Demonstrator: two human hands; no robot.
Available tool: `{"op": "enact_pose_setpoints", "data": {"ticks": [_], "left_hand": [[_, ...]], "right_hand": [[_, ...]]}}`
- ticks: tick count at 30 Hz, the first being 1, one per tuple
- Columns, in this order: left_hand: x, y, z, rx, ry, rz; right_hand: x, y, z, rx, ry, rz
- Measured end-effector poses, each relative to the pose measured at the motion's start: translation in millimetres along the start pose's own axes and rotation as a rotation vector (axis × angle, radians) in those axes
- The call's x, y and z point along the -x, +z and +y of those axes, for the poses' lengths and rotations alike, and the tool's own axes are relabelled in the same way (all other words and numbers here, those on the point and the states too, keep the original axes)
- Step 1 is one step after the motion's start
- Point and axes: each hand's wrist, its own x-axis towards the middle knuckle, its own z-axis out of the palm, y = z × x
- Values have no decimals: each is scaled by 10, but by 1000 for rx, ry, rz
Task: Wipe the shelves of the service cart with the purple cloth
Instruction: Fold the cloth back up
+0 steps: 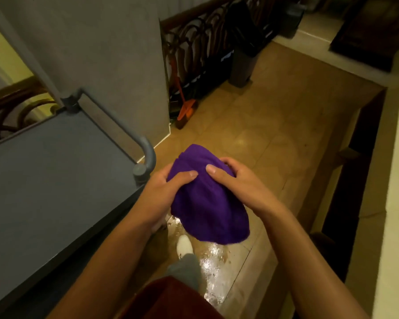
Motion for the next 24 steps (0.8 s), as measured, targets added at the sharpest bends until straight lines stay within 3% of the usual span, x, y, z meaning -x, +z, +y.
{"op": "enact_pose_setpoints", "data": {"ticks": [3, 7, 11, 16, 20, 22, 24], "left_hand": [[-497, -113, 244, 39, 37, 90], [-976, -370, 566, 5, -19, 117], [-1302, -611, 783, 3, -14, 170], [-1644, -788, 911, 66, 126, 458], [-1898, -720, 980, 55, 149, 708], [-2050, -635, 952, 131, 163, 863], [-2152, -525, 906, 375, 234, 1005]], "right_hand": [[-604, -245, -140, -117, 93, -249], [-1392, -359, -394, -197, 45, -276], [-2159, -238, -705, -192, 19, -478], [-3152, 57, -953, -158, 61, -697], [-3748, 179, -1113, 72, 59, -1045], [-3974, 237, -1173, 141, -2, -1090], [-4121, 309, -1218, 104, -38, -1066]]}}
